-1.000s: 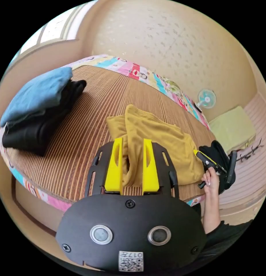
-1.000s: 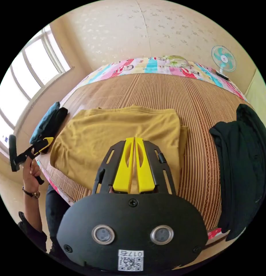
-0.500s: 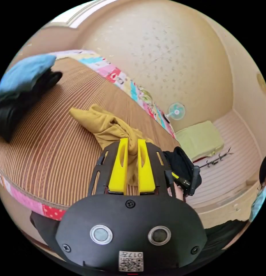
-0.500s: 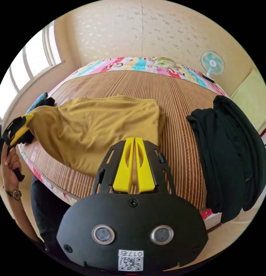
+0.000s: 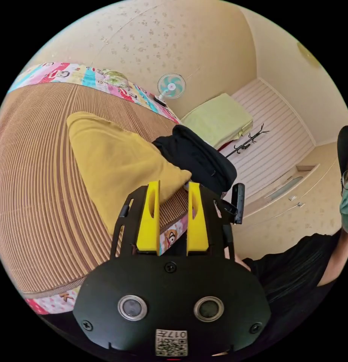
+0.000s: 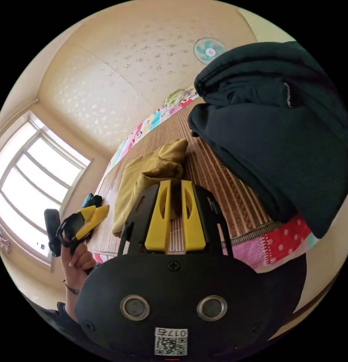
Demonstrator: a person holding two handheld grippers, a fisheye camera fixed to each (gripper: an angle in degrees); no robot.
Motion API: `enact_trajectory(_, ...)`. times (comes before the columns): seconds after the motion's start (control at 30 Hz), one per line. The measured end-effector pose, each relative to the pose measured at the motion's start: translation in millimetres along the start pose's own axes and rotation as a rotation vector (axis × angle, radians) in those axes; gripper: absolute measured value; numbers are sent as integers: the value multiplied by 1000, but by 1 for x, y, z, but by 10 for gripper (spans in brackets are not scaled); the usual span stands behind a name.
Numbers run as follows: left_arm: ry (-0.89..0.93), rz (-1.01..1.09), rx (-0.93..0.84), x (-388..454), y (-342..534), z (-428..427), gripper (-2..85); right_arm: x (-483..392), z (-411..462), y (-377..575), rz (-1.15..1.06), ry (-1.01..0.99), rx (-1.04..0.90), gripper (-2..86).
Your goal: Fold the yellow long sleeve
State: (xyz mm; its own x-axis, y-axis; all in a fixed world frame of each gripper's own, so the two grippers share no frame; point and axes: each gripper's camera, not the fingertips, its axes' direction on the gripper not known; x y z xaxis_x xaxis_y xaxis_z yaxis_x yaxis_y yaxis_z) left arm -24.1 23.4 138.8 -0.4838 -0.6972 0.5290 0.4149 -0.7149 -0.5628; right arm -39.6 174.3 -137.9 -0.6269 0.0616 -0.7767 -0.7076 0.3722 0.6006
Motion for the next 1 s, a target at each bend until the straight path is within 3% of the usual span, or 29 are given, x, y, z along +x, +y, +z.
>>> enact_trajectory(0.07, -59, -55, 62, -23, 26, -40, 112, -9, -30, 4, -34, 42, 186, 80)
enact_trajectory(0.13, -201, -69, 108, -32, 45, -73, 112, -23, -28, 0, -133, 36, 227, 102)
enact_trajectory(0.2, -395, -57, 144, -36, 60, -102, 112, -35, 7, -15, -231, -1, 76, 128)
enact_trajectory(0.27, -649, -65, 182, -42, 71, -134, 114, -46, 96, -25, -324, -35, -353, 146)
enact_trajectory(0.37, -777, -85, 317, -57, 78, -176, 126, -87, 135, -6, -531, 139, -295, 129)
enact_trajectory(0.47, -707, -155, 450, -94, 91, -214, 134, -140, 182, 3, -666, 161, -372, 109)
enact_trajectory(0.57, -536, -266, 448, -141, 96, -247, 138, -185, 232, 9, -714, 97, -423, 97)
enact_trajectory(0.67, -483, -334, 455, -167, 101, -278, 140, -241, 283, 20, -791, 97, -449, 89)
enact_trajectory(0.8, -425, -362, 478, -183, 107, -311, 134, -306, 343, 38, -860, 40, -465, 79)
enact_trajectory(0.9, -286, -378, 524, -197, 114, -340, 134, -352, 387, 53, -867, -74, -520, 75)
enact_trajectory(1.0, -161, -359, 565, -205, 119, -371, 134, -398, 417, 81, -981, -56, -566, 74)
